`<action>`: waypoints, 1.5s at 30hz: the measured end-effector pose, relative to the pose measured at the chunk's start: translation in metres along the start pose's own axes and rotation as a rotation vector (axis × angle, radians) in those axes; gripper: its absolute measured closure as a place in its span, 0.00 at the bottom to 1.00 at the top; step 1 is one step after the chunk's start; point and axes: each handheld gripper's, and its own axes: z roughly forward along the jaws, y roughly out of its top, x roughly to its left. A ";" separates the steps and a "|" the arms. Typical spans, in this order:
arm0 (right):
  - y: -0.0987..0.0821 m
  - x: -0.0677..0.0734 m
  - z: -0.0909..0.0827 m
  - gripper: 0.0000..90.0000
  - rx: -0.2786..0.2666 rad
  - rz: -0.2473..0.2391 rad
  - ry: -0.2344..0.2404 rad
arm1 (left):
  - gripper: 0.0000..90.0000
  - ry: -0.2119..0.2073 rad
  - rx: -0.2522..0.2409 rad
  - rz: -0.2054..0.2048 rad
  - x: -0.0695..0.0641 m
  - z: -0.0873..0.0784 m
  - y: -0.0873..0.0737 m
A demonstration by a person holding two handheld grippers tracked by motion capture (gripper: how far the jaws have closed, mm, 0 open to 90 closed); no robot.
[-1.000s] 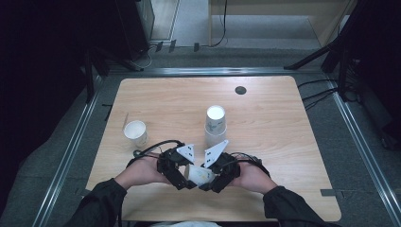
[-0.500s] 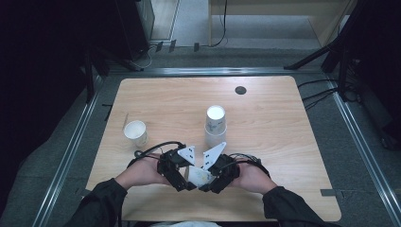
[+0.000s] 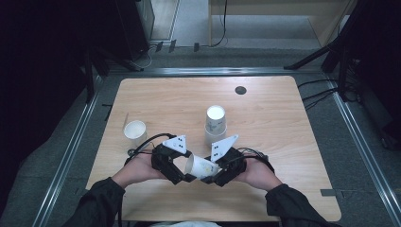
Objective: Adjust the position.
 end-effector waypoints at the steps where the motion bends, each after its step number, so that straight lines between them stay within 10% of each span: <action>1: 0.000 -0.001 -0.003 0.37 -0.016 0.003 -0.002 | 0.16 -0.004 -0.017 -0.006 0.000 -0.002 0.000; 13: 0.007 -0.005 -0.025 0.37 -0.195 0.044 0.039 | 0.15 0.000 -0.225 -0.060 -0.005 -0.017 0.000; 25: 0.016 -0.006 -0.020 0.37 -0.241 0.045 0.089 | 0.18 -0.042 -0.362 -0.129 -0.007 -0.020 -0.003; 39: 0.015 -0.007 -0.017 0.31 -0.245 0.058 0.111 | 0.27 -0.024 -0.350 -0.109 -0.009 -0.023 -0.004; 45: 0.009 -0.008 -0.009 0.23 -0.176 0.057 0.024 | 0.27 0.001 -0.341 -0.108 -0.005 -0.029 -0.007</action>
